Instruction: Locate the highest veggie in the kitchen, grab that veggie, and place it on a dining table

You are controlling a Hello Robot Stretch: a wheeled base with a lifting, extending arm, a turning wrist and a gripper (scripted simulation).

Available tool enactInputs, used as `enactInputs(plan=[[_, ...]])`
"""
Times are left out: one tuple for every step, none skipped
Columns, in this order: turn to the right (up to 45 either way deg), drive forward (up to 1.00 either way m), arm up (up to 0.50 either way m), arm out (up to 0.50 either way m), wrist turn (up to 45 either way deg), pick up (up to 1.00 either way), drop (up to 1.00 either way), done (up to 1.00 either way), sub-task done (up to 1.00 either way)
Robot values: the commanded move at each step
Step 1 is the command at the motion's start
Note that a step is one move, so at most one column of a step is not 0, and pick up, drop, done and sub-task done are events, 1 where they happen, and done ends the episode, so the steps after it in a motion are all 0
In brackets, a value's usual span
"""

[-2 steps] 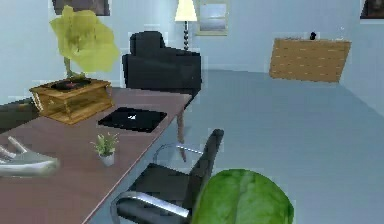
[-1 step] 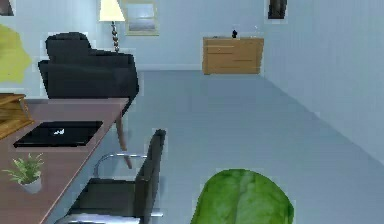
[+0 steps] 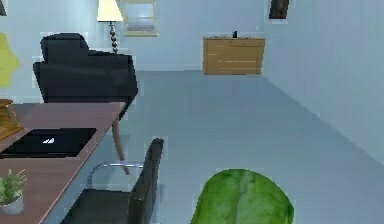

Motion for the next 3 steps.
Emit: enactInputs(plan=[[45.0, 0.0, 0.0, 0.0, 0.0, 0.0, 0.0, 0.0, 0.0], [45.0, 0.0, 0.0, 0.0, 0.0, 0.0, 0.0, 0.0, 0.0], [36.0, 0.0, 0.0, 0.0, 0.0, 0.0, 0.0, 0.0, 0.0]])
